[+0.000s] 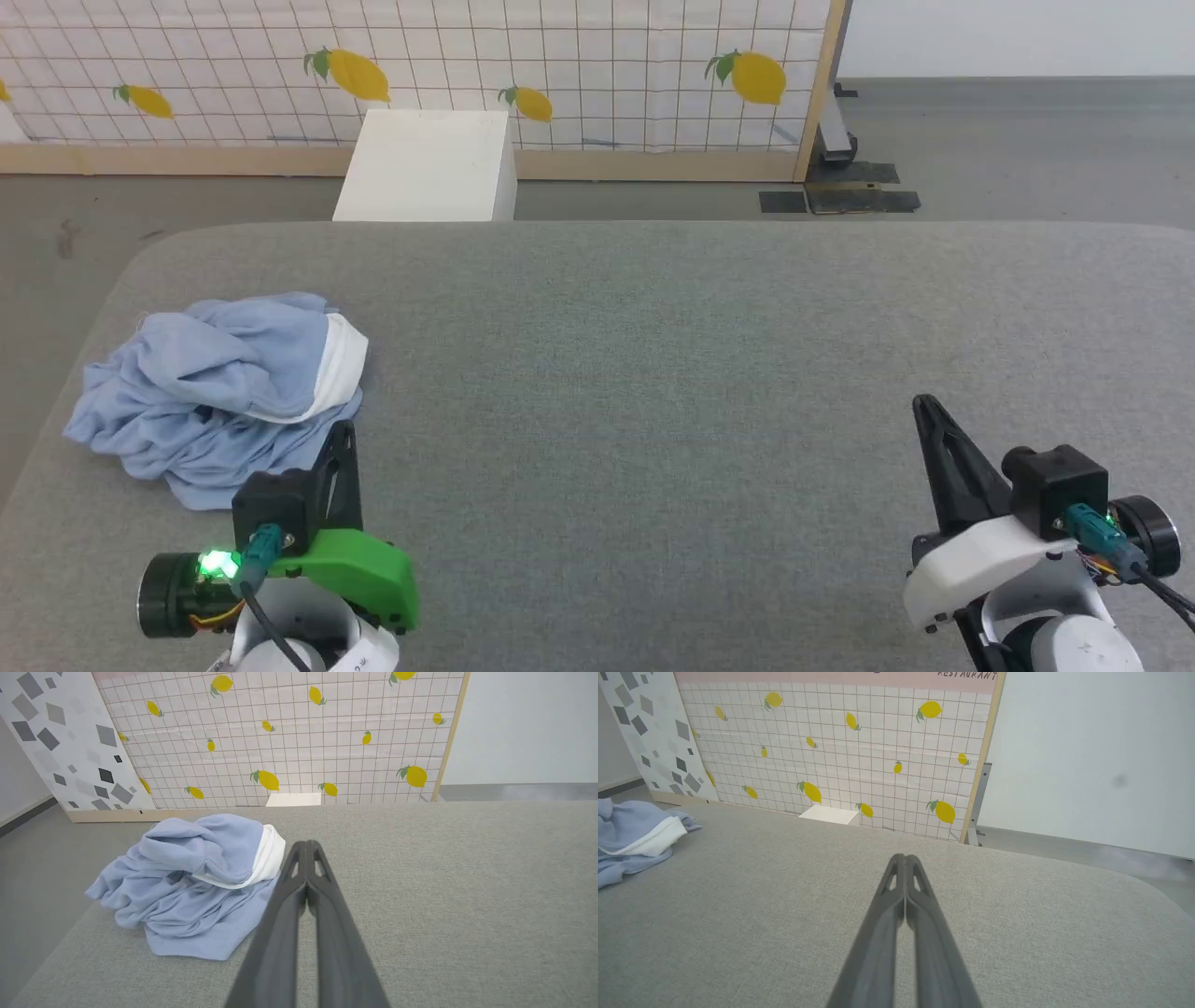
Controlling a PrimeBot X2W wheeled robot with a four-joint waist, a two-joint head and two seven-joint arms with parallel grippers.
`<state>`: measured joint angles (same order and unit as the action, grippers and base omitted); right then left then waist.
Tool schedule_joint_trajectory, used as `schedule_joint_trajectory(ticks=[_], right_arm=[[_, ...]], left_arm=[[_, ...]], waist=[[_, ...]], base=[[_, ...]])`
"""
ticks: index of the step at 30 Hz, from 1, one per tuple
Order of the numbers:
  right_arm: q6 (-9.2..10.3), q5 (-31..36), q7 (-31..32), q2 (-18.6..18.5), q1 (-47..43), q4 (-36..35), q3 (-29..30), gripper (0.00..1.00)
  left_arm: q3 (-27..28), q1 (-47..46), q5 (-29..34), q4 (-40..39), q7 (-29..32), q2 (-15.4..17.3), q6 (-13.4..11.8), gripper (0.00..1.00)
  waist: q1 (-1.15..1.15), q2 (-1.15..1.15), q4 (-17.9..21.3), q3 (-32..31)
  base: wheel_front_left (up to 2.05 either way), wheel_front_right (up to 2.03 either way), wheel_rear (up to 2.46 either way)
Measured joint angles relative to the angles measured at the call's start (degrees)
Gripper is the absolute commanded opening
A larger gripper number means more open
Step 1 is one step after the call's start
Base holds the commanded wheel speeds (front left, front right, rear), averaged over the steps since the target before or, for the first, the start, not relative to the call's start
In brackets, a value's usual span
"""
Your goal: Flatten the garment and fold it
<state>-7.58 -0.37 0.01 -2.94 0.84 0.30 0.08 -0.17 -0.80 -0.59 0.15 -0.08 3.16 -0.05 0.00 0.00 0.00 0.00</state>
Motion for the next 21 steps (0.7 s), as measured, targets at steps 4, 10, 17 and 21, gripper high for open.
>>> schedule_joint_trajectory(ticks=[4,10,17,21], right_arm=[[0.00,0.0,0.0,0.0,0.0,0.0,0.0,0.00],[0.00,0.0,0.0,0.0,0.0,0.0,0.0,0.00],[0.00,0.0,0.0,0.0,0.0,0.0,0.0,0.00],[0.00,0.0,0.0,0.0,0.0,0.0,0.0,0.00]], left_arm=[[0.0,0.0,0.0,0.0,0.0,0.0,0.0,0.00],[0.0,0.0,0.0,0.0,0.0,0.0,0.0,0.00],[0.0,0.0,0.0,0.0,0.0,0.0,0.0,0.00],[0.0,0.0,0.0,0.0,0.0,0.0,0.0,0.00]], waist=[[0.00,0.00,0.0,0.0],[0.00,0.00,0.0,0.0],[0.00,0.00,0.0,0.0],[0.00,0.00,0.0,0.0]], base=[[0.00,0.00,0.00],[0.00,0.00,0.00],[0.00,0.00,0.00],[0.00,0.00,0.00]])
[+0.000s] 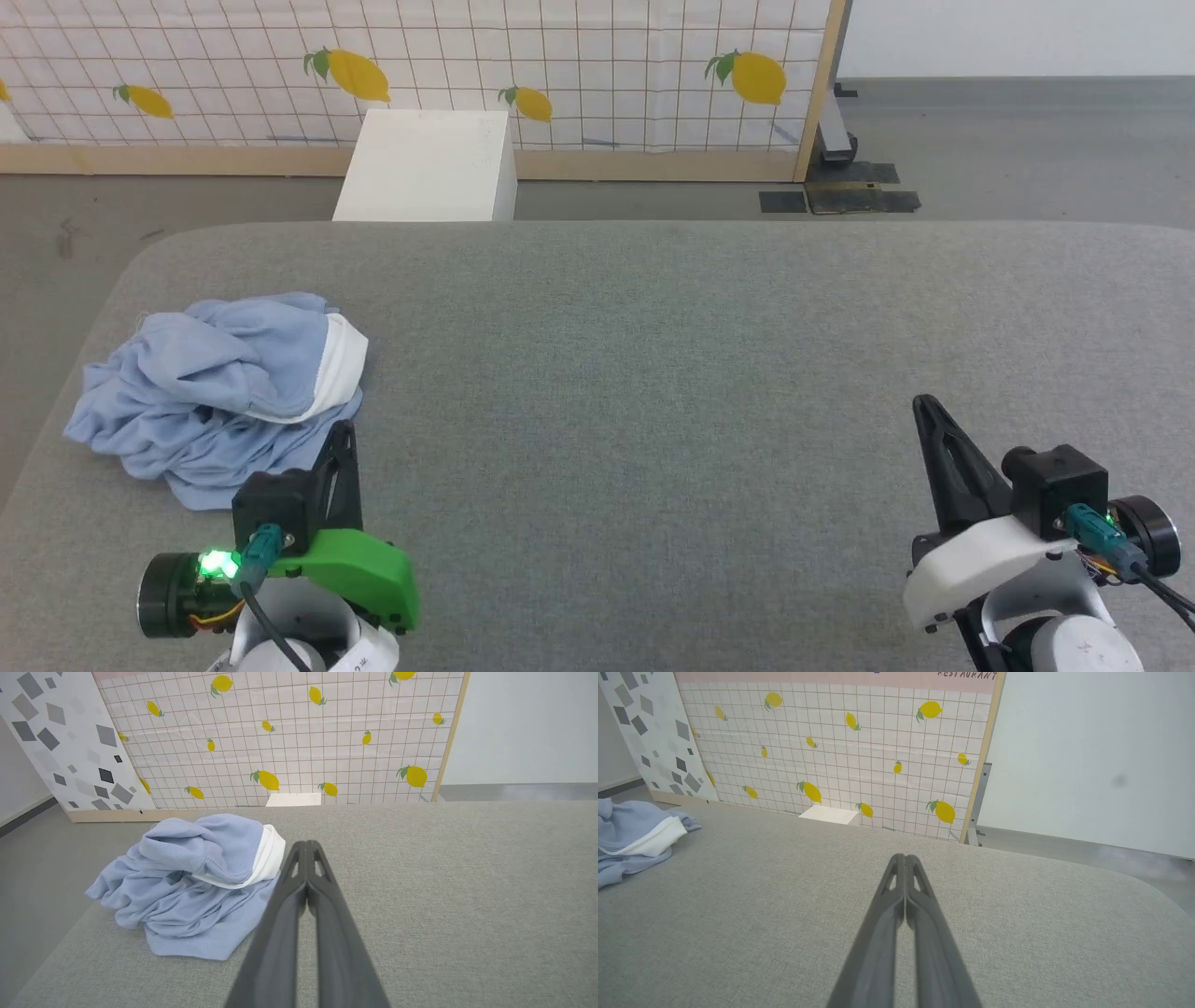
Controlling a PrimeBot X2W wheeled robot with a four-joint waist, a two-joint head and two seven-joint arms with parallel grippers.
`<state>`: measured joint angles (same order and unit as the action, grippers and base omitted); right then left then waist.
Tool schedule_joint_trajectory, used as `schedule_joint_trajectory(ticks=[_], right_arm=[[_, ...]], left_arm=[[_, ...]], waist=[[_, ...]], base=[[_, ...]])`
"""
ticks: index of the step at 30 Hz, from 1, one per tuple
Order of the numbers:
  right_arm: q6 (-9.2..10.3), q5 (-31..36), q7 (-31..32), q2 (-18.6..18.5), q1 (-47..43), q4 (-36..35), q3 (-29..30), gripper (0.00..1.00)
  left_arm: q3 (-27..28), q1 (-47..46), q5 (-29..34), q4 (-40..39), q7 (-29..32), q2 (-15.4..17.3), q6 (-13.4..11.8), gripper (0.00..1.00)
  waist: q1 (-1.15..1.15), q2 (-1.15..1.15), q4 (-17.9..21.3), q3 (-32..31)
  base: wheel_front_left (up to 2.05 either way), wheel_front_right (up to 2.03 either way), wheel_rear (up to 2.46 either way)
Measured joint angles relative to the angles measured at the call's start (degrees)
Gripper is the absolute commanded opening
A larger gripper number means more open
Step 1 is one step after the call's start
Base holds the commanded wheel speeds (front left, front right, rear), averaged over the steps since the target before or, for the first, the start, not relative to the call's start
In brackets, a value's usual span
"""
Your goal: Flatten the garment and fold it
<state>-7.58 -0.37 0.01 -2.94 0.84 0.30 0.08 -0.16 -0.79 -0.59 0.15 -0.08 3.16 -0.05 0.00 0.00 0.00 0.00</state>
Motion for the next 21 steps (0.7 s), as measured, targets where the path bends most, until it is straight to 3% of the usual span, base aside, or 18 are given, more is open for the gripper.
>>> schedule_joint_trajectory(ticks=[21], right_arm=[[0.00,0.0,0.0,0.0,0.0,0.0,0.0,0.00]], left_arm=[[0.0,0.0,0.0,0.0,0.0,0.0,0.0,0.00]], waist=[[0.00,0.00,0.0,0.0]], base=[[0.00,0.00,0.00]])
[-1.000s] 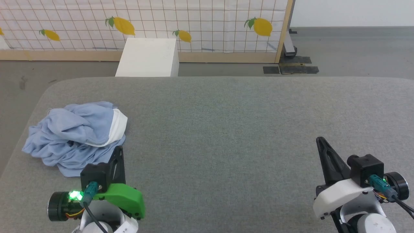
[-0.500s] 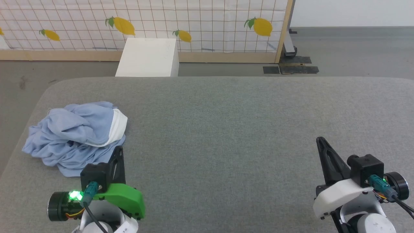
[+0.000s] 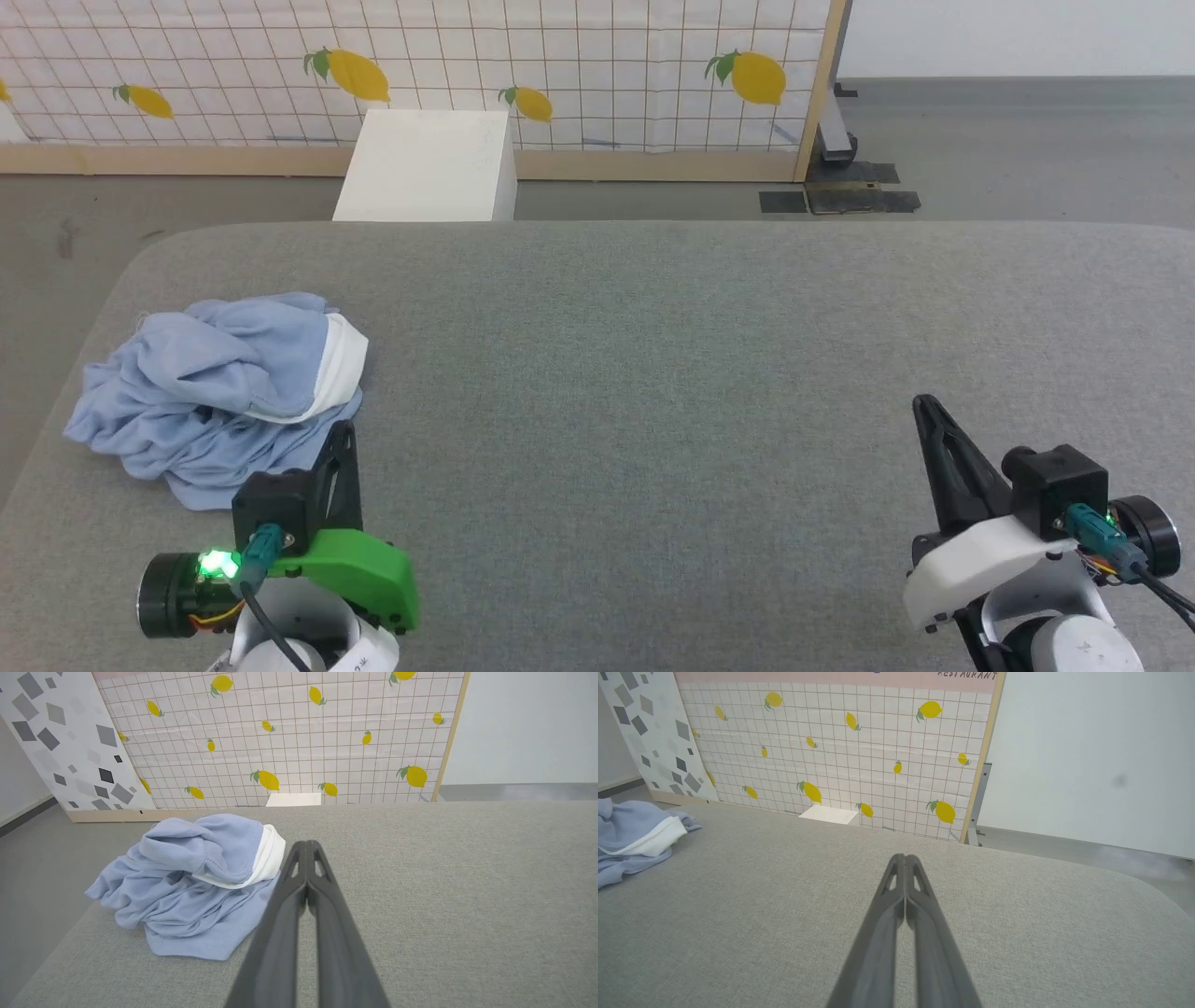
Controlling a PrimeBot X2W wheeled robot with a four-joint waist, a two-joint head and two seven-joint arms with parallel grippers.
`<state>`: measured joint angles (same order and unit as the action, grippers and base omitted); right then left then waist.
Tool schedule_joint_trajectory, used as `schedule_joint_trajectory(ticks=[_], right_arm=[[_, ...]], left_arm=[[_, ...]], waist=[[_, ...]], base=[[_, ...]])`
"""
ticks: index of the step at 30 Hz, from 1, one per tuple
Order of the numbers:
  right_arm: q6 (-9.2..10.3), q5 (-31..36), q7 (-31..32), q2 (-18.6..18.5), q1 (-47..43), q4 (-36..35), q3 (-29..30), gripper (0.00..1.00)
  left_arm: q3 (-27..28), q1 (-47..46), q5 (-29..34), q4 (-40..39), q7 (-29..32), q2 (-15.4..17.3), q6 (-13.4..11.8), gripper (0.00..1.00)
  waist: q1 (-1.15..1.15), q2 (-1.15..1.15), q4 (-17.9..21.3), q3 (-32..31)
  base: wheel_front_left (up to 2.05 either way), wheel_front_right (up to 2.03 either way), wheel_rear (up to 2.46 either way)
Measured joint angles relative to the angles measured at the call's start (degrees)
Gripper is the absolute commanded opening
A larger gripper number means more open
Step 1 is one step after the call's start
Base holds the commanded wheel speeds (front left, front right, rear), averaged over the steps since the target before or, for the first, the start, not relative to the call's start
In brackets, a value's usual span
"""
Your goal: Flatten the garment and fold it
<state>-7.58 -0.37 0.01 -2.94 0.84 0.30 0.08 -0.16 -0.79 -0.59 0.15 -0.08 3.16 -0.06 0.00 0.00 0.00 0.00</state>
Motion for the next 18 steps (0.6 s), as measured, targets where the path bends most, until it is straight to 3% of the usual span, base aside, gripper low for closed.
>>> schedule_joint_trajectory(ticks=[11,12,18], right_arm=[[0.00,0.0,0.0,0.0,0.0,0.0,0.0,0.00],[0.00,0.0,0.0,0.0,0.0,0.0,0.0,1.00],[0.00,0.0,0.0,0.0,0.0,0.1,0.1,1.00]], left_arm=[[0.0,0.0,0.0,0.0,0.0,0.0,0.0,0.00],[0.0,0.0,0.0,0.0,0.0,0.0,0.0,1.00],[-0.2,0.0,0.0,0.0,0.0,0.0,0.0,1.00]], waist=[[0.00,0.00,0.0,0.0],[0.00,0.00,0.0,0.0],[0.00,0.00,0.0,0.0]], base=[[0.00,0.00,0.00],[0.00,0.00,0.00],[0.00,0.00,0.00]])
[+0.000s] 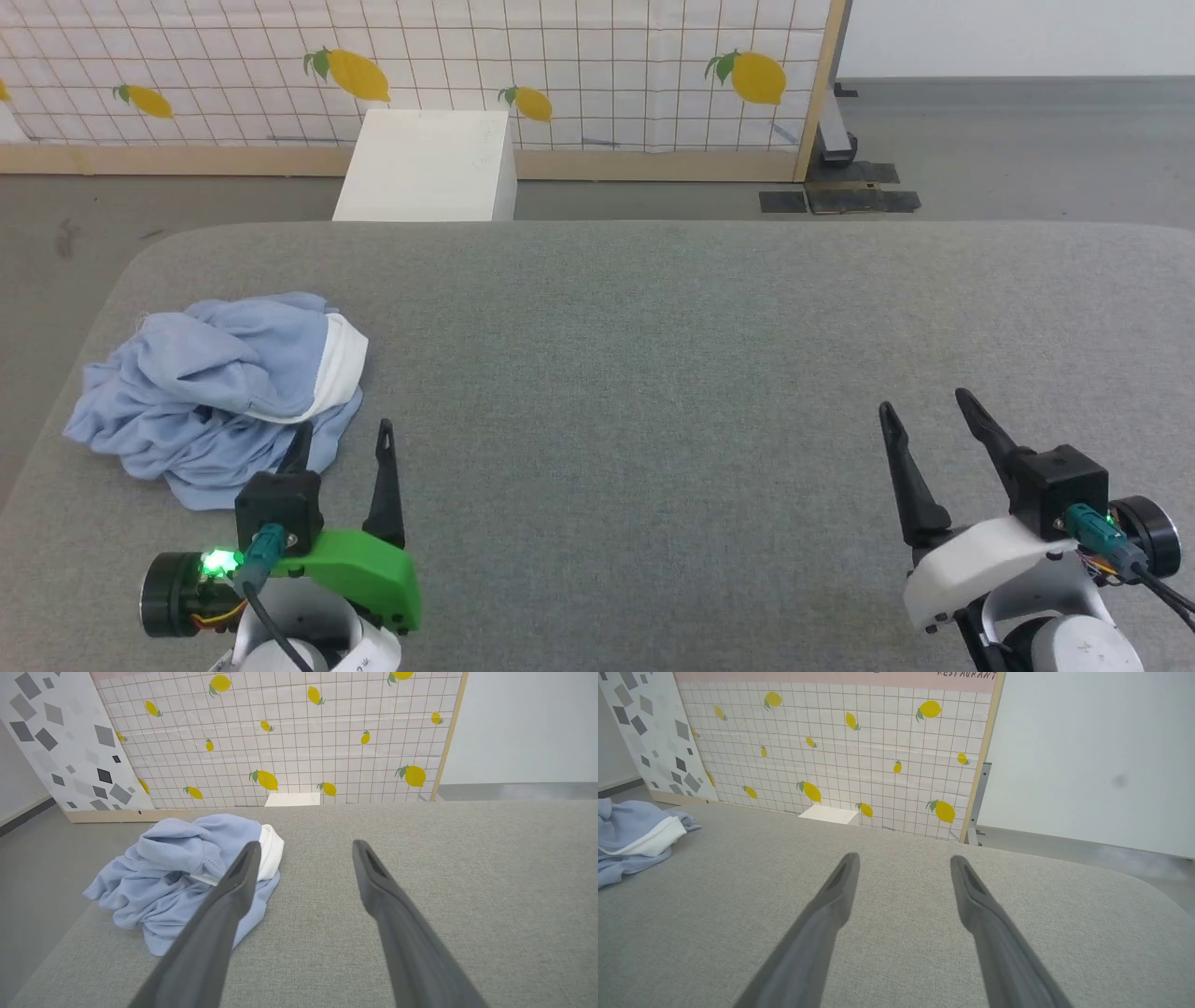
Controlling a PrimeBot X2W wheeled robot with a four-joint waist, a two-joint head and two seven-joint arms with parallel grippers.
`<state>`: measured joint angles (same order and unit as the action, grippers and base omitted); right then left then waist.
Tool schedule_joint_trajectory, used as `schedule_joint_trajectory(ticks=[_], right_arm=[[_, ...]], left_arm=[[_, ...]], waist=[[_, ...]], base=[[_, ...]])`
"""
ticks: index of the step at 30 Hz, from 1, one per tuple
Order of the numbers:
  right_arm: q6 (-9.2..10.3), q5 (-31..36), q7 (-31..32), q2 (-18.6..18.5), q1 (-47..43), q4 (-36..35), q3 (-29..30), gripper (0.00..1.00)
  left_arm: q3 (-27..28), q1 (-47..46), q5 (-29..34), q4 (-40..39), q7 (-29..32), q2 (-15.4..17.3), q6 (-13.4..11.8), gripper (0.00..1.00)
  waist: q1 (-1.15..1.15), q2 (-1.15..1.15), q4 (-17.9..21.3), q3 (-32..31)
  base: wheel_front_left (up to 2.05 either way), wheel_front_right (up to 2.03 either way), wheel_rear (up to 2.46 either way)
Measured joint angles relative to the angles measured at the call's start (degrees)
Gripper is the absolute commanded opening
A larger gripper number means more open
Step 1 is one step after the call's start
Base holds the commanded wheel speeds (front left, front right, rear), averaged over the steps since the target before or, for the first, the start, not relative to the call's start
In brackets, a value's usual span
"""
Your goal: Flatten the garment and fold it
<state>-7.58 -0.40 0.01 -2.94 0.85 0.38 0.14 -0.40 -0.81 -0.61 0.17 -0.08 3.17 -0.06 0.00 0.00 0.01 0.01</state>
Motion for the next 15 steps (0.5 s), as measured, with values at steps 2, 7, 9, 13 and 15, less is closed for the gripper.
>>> schedule_joint_trajectory(ticks=[2,7,9,13,15], right_arm=[[0.00,-0.1,0.0,0.0,0.0,0.2,0.0,1.00],[0.00,-0.7,-0.5,0.0,0.0,0.7,0.2,1.00],[0.00,-0.8,-0.6,0.0,0.0,0.9,0.3,1.00],[0.00,-1.2,-1.1,0.0,0.0,1.3,0.7,1.00],[0.00,-1.4,-1.4,0.0,0.0,1.5,0.9,1.00]], left_arm=[[-0.1,0.0,-0.1,0.1,0.0,0.0,0.0,1.00],[-0.2,0.0,-0.6,0.4,-0.5,0.0,0.0,1.00],[-0.3,0.0,-0.6,0.6,-0.7,0.0,0.0,1.00],[-0.3,0.0,-1.0,0.9,-1.1,0.0,0.0,1.00],[-0.3,0.0,-1.0,1.0,-1.5,0.0,0.0,1.00]], waist=[[0.00,0.00,0.0,0.0],[0.00,0.00,0.0,0.0],[0.00,0.00,0.0,0.1],[0.00,0.00,0.1,0.1],[0.00,0.00,0.1,0.1]], base=[[0.00,0.00,0.00],[0.00,0.00,0.00],[0.00,0.00,0.00],[0.00,0.00,0.00],[0.00,0.00,0.00]])
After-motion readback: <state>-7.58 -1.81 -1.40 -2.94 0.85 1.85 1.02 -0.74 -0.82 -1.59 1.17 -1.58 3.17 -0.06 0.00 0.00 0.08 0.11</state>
